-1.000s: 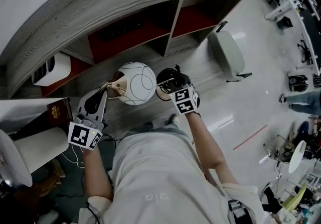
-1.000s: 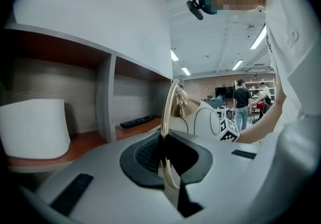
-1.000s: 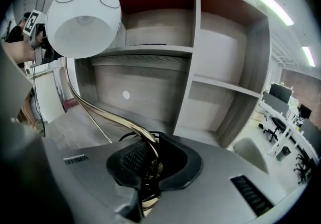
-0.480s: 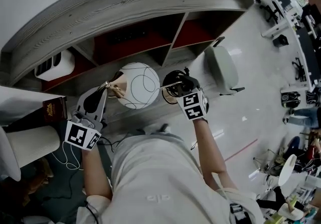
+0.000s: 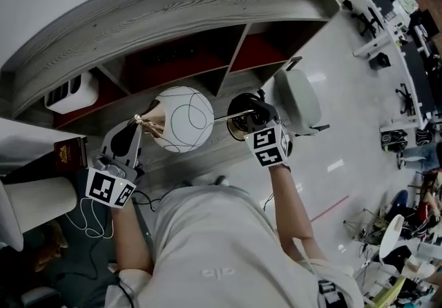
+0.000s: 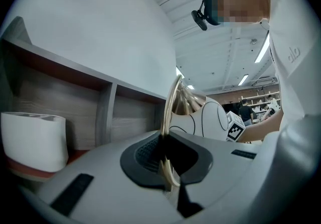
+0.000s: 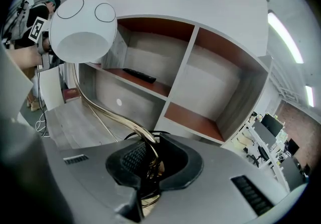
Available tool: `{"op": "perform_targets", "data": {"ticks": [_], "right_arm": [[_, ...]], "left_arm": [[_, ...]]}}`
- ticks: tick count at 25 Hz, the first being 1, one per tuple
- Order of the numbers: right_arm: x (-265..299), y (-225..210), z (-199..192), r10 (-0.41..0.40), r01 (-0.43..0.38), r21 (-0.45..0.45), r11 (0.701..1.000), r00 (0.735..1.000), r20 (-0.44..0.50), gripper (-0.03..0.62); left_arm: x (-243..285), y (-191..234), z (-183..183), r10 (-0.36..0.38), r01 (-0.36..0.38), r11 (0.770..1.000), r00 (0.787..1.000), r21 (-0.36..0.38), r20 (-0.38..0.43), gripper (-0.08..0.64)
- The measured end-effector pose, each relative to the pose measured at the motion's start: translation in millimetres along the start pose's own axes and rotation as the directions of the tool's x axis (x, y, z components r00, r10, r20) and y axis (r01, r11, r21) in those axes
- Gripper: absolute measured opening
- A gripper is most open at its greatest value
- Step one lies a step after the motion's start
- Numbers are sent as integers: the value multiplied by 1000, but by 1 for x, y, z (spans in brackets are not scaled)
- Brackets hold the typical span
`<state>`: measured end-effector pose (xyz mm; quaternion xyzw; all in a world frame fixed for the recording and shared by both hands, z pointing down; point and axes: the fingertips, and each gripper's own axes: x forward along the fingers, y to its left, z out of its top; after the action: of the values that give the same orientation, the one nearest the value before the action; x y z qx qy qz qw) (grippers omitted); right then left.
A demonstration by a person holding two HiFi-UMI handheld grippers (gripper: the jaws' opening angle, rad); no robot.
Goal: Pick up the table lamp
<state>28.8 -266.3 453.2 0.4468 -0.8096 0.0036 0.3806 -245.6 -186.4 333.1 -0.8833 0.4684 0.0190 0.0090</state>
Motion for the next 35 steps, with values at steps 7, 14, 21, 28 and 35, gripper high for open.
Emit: {"op": "perform_targets", "data": {"ticks": [7, 14, 21, 28, 35], "right_arm": [[-6, -5, 3, -24, 24, -19, 1000, 1000, 10, 60], [-6, -4, 4, -30, 30, -22, 999, 999, 19, 58], [-10, -1, 1, -38, 38, -21, 999, 999, 26, 57], [-8, 3, -1, -33, 33, -25, 999, 999, 28, 54], [-4, 1, -1, -39, 40, -35, 999, 999, 34, 52]], "left_arm": [[0, -2, 2, 2, -2, 1000, 1000, -1, 14, 18], [0, -2, 4, 4, -5, 1000, 1000, 6, 17, 18], [-4, -5, 4, 3, -3, 1000, 1000, 9, 17, 18], [-4, -4, 3, 3, -3, 1000, 1000, 13, 15, 18], [0, -1, 3, 4, -4, 1000, 1000, 12, 13, 18]]}}
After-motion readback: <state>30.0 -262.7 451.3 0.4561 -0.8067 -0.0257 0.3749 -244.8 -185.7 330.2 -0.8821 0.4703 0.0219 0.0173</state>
